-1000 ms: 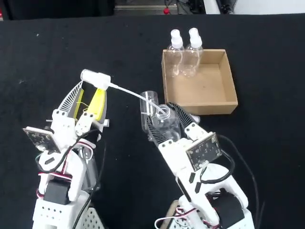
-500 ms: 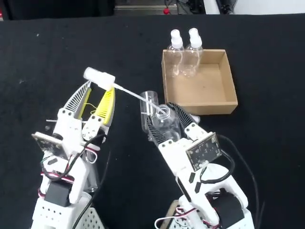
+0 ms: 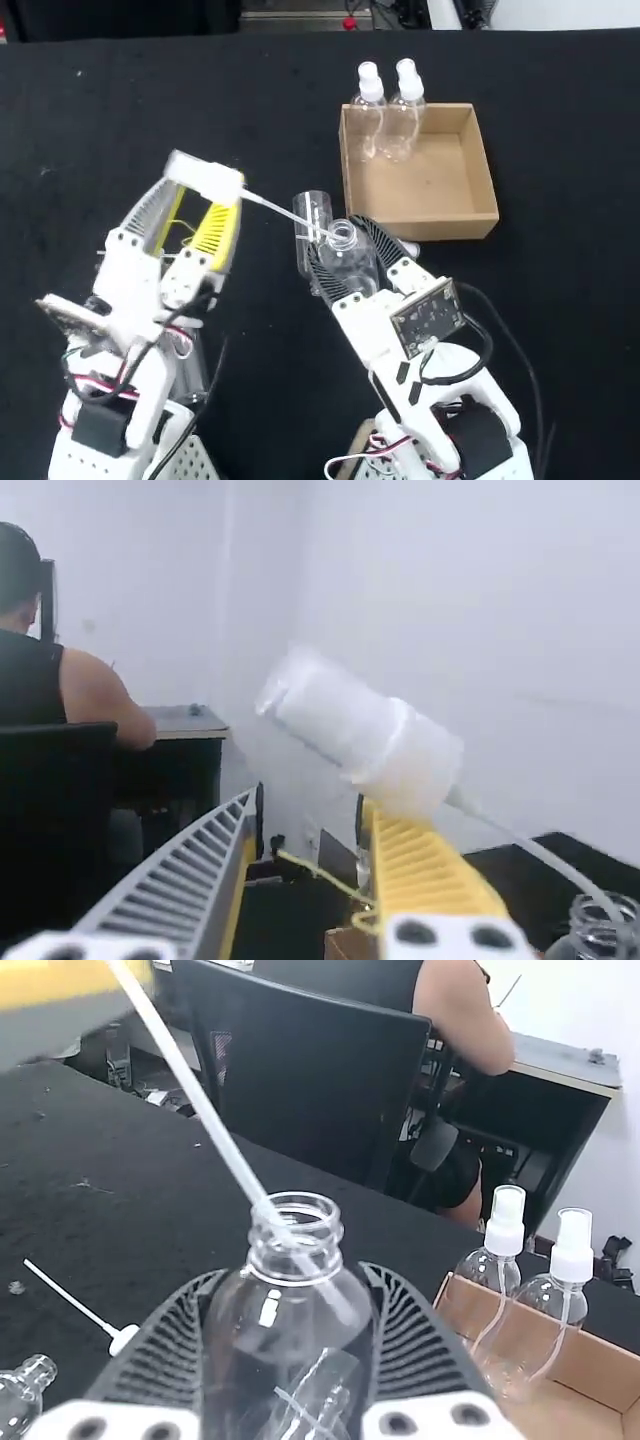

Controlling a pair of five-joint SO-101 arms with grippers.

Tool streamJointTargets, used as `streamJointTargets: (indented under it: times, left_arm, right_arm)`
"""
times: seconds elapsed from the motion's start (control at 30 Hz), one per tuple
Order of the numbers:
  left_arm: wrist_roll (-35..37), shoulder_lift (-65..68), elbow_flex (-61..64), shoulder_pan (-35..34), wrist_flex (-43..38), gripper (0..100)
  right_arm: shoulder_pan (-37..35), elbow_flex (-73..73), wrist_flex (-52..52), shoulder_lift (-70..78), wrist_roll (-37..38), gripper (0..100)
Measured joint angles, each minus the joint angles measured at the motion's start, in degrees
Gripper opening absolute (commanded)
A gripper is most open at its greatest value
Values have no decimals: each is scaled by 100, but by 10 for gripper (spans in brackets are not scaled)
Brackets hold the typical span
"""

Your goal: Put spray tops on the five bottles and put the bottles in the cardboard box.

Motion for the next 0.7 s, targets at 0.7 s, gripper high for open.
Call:
streamJointTargets:
  times: [0.7]
  left_arm:
    - [-1020,3024,-2453,1178,1477,166]
  right_arm:
    - [0,0,105,0,9,11]
